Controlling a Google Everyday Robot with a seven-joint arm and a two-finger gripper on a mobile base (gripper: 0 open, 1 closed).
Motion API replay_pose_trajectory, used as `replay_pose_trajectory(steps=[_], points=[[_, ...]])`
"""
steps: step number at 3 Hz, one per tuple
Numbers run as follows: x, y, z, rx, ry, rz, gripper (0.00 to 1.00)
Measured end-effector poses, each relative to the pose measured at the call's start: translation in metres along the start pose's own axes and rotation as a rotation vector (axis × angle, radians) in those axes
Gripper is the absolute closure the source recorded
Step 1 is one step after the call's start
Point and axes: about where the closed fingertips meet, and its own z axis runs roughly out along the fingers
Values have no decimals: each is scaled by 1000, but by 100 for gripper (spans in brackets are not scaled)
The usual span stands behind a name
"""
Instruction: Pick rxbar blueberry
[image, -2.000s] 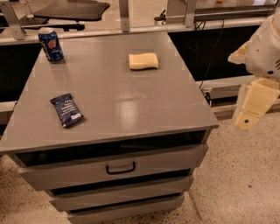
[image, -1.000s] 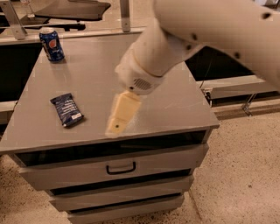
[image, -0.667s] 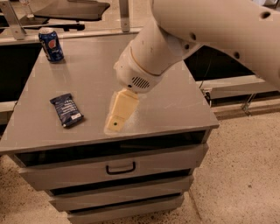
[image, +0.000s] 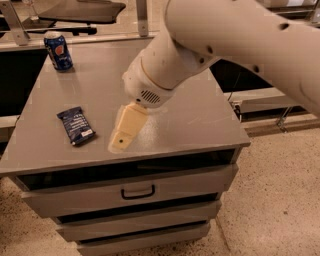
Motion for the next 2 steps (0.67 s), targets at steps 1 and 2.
replay_pose_trajectory(steps=[1,2], points=[[-43,-15,46,-5,-125,-10,0],[-81,-34,97,-12,-243,7,0]])
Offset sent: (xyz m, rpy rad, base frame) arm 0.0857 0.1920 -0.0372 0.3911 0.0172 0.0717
